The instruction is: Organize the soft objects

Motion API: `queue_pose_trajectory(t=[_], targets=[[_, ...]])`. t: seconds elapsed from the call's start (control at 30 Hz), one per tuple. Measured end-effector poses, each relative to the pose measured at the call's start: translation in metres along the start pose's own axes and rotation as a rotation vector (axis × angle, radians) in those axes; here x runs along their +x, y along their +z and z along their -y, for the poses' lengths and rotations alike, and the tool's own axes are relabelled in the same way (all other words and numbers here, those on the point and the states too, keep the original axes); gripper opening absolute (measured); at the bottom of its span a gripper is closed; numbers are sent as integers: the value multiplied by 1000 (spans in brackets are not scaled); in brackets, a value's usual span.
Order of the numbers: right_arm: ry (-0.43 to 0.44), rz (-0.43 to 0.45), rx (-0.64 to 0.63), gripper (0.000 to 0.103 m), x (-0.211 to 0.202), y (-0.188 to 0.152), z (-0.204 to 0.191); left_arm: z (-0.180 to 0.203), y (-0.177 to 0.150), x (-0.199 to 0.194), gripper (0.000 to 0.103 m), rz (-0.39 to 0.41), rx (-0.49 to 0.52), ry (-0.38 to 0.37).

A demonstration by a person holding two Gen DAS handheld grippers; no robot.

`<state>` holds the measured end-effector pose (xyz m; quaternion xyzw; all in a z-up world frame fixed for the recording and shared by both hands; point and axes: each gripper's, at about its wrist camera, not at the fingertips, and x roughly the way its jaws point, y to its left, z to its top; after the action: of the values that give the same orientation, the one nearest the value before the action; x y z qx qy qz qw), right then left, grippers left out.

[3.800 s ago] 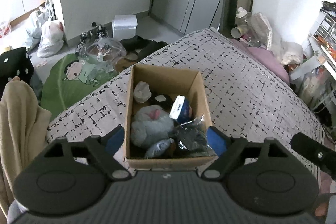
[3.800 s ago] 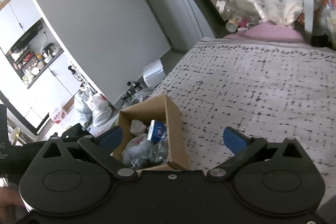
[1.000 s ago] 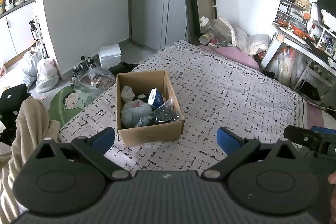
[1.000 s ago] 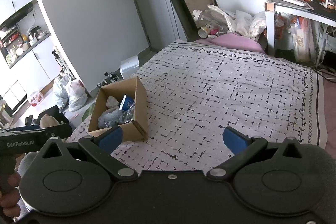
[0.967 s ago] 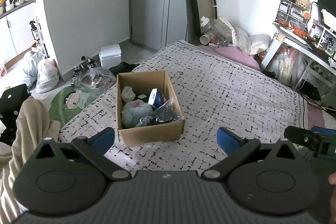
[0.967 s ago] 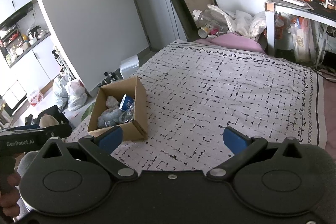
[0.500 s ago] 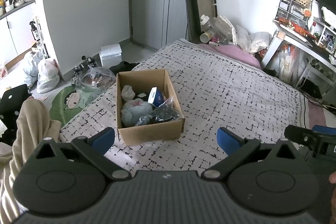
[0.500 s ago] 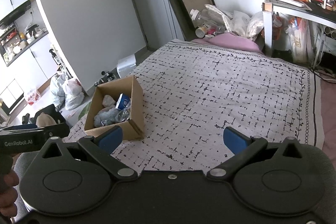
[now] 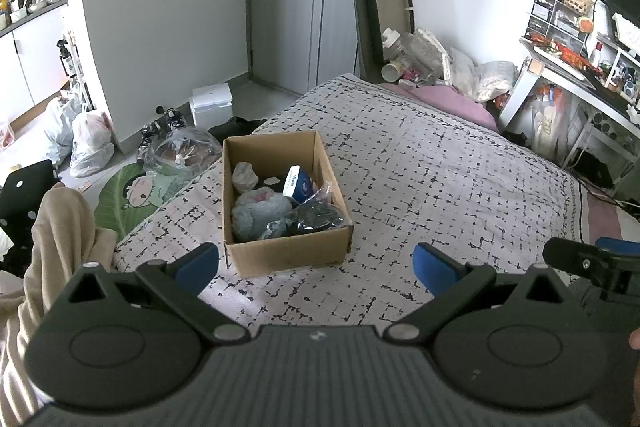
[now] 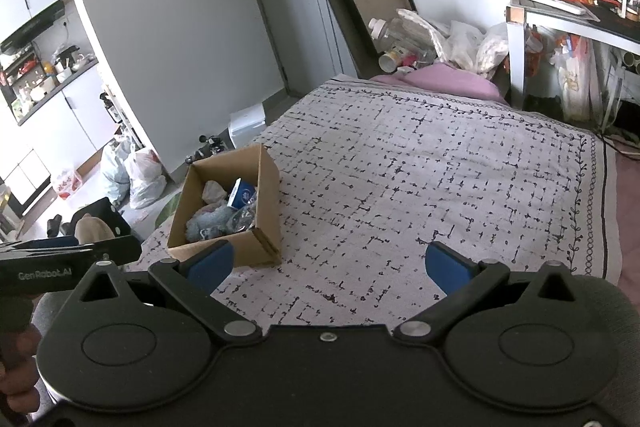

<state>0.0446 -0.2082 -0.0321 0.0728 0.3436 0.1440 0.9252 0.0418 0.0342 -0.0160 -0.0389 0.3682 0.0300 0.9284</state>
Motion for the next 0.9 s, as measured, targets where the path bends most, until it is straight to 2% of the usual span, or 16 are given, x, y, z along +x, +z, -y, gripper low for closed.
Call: queue_pose_trajectory(t=[0.9], targets=[[-3,-5,1,103,5,-1,0,0,-2,1,103,5,1,-9]])
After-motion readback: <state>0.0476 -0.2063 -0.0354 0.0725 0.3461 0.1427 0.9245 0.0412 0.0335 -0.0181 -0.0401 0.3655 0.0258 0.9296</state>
